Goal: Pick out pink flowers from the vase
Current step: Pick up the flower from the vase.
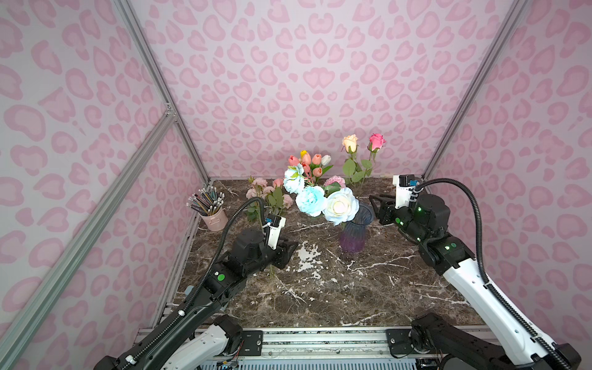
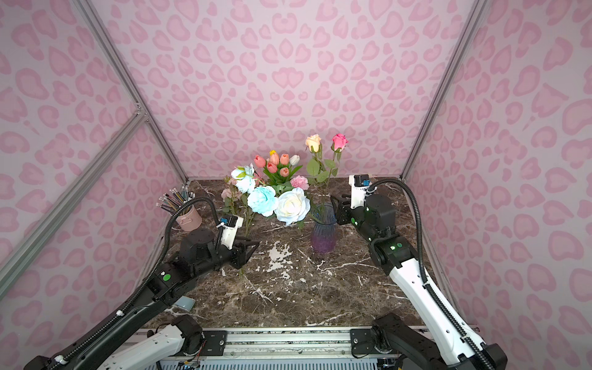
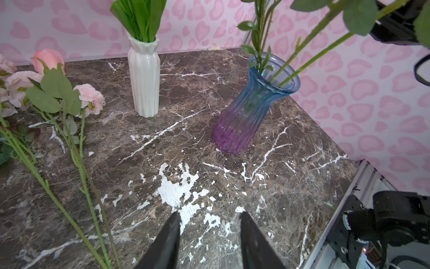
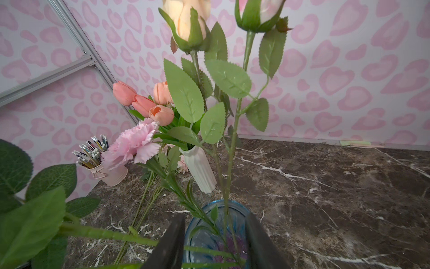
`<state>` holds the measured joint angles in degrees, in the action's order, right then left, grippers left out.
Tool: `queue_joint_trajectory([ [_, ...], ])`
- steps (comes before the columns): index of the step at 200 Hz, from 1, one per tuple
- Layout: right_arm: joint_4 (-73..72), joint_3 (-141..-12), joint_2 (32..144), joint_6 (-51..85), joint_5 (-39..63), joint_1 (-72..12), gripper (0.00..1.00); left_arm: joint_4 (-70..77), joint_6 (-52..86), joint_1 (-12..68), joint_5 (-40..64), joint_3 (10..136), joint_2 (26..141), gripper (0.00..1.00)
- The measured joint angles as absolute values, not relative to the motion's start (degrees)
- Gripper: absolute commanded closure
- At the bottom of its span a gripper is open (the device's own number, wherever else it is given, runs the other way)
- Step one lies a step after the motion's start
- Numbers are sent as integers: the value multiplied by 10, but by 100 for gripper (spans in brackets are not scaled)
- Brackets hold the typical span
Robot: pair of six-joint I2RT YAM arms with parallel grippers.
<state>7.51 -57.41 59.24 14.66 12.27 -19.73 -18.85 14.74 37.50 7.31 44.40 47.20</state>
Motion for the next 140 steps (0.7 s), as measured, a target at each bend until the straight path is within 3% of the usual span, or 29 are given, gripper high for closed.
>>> queue_joint_trajectory([
  [67,27,-601,682,159,177,-152,51,-197,128,386,81,416,466,56],
  [140,1,-626,750,162,191,-151,53,-199,124,390,58,419,462,56],
])
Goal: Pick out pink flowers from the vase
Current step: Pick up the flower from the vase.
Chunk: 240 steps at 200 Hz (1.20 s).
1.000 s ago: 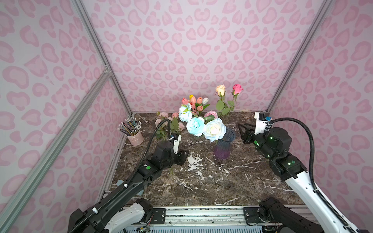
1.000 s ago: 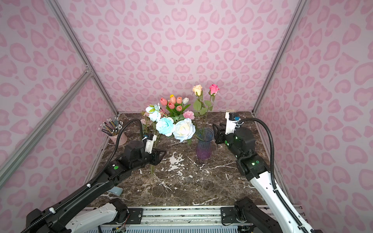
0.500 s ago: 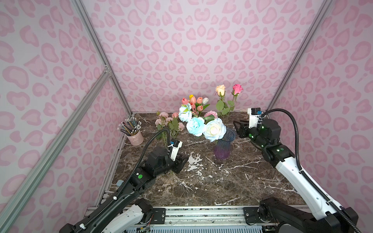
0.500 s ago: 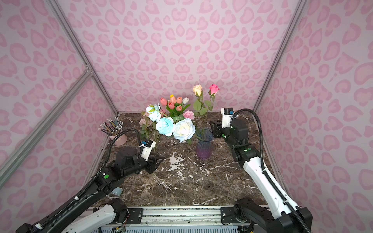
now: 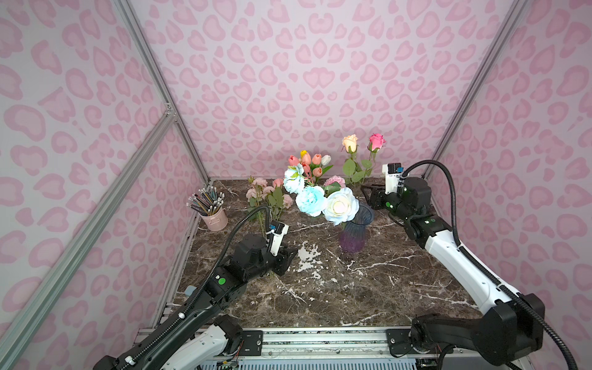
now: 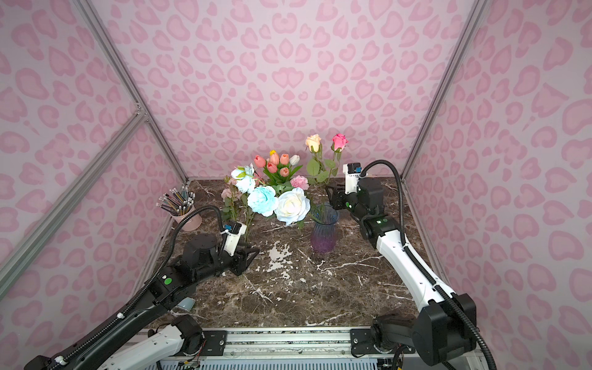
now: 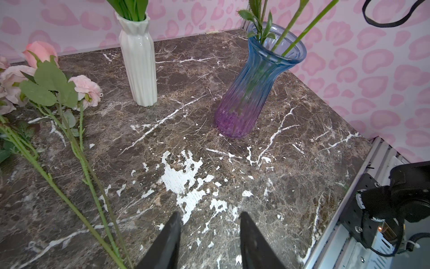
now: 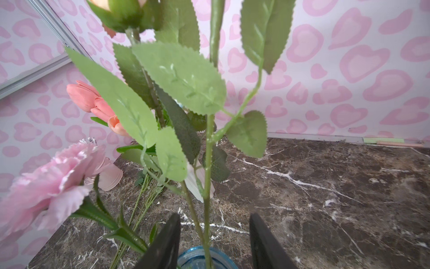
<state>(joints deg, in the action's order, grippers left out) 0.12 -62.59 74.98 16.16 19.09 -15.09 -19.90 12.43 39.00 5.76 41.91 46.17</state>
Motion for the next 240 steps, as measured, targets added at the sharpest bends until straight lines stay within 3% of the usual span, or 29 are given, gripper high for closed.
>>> queue_joint_trajectory([
  [53,-21,-632,791,170,202,-151,58,-199,120,390,53,419,462,57],
  [104,-34,-629,805,172,221,-151,77,-199,120,390,54,419,465,58],
  [160,-53,-599,788,174,228,-151,89,-198,120,390,61,419,475,58],
  [240,-65,-586,732,158,212,-151,95,-198,120,390,64,419,474,58],
])
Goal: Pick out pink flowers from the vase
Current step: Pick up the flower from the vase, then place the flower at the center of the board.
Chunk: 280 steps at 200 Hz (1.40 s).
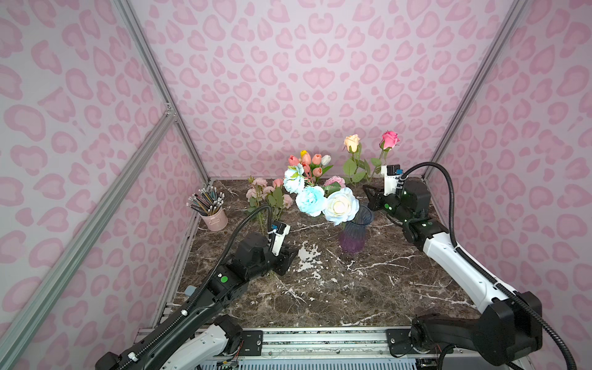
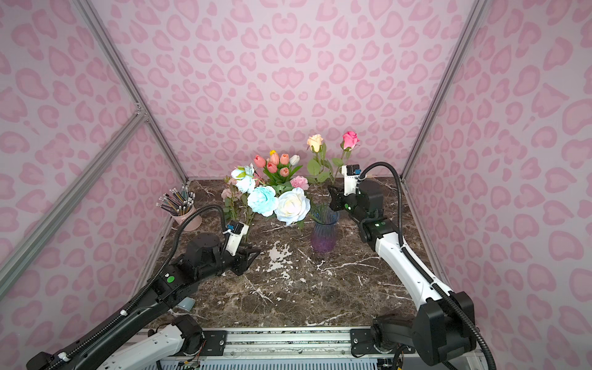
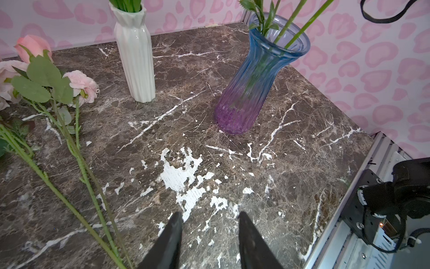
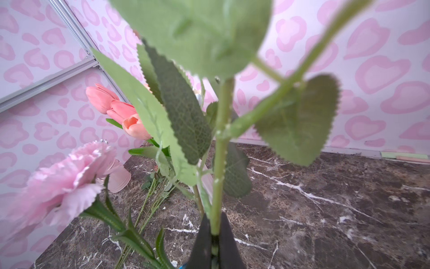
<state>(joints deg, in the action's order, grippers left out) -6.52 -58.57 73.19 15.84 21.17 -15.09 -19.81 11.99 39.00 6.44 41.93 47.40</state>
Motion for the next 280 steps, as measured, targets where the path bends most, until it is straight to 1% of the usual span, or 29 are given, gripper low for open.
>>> queue_joint_trajectory([
  [27,-63,-583,709,154,209,-151,96,-209,120,390,63,429,472,58],
  [75,-39,-620,660,140,194,-151,99,-239,136,390,30,489,470,57],
  [154,19,-674,604,117,195,-151,100,-272,152,390,49,534,460,56],
  [191,32,-695,588,103,195,-151,100,-289,143,390,68,549,449,56],
  [230,36,-722,577,93,198,-151,100,-295,139,395,112,567,444,55],
  [280,78,-760,556,68,234,-168,100,-302,113,411,172,590,440,58],
])
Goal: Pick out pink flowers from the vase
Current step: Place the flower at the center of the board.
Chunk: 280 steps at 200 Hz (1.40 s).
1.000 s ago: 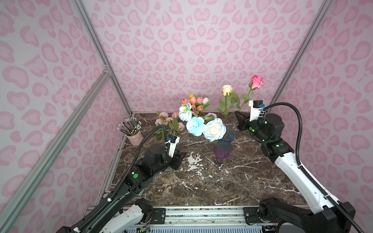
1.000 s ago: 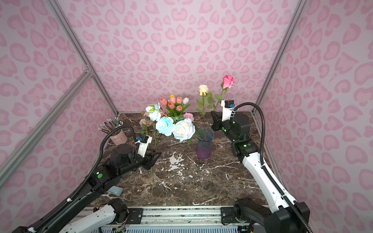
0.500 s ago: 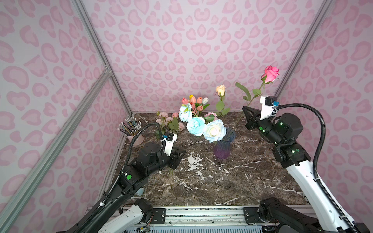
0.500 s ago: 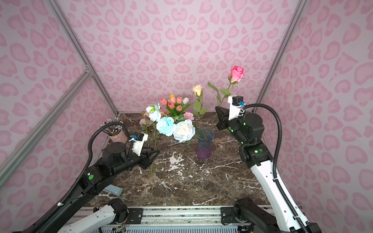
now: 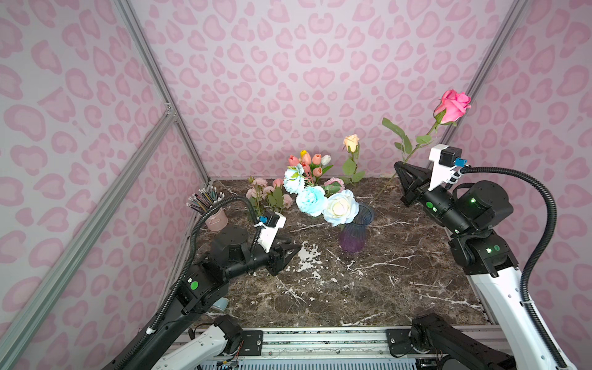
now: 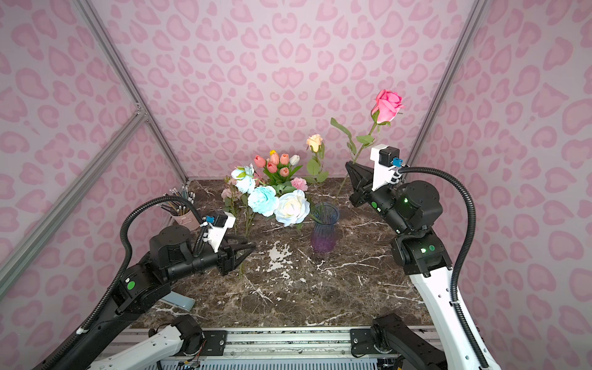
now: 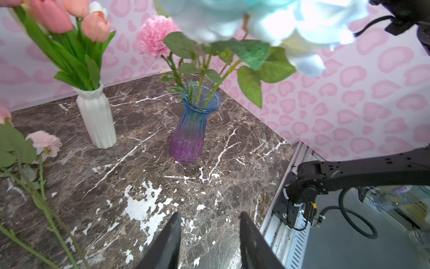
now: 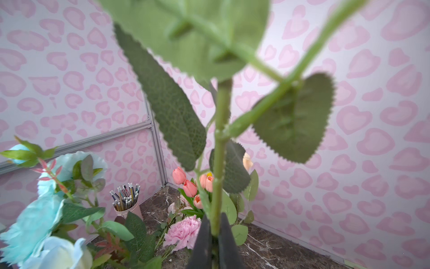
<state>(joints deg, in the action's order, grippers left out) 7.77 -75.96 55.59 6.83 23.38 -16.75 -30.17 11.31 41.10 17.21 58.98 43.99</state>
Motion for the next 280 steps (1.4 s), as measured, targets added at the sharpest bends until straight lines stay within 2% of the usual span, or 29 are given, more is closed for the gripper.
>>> queue_joint_trajectory([
  [55,159,-768,517,39,257,-187,100,-303,49,427,223,600,428,56],
  [103,207,-768,498,4,322,-212,100,-299,16,431,257,602,434,53],
  [149,222,-777,510,-28,342,-335,100,-301,-3,431,250,635,440,50],
  [196,234,-810,554,-56,301,-484,100,-301,-15,432,241,640,442,46],
  [241,189,-787,571,-49,285,-512,100,-293,-35,432,289,642,453,47],
  [280,127,-746,588,-36,289,-518,100,-232,-62,432,313,617,456,45],
])
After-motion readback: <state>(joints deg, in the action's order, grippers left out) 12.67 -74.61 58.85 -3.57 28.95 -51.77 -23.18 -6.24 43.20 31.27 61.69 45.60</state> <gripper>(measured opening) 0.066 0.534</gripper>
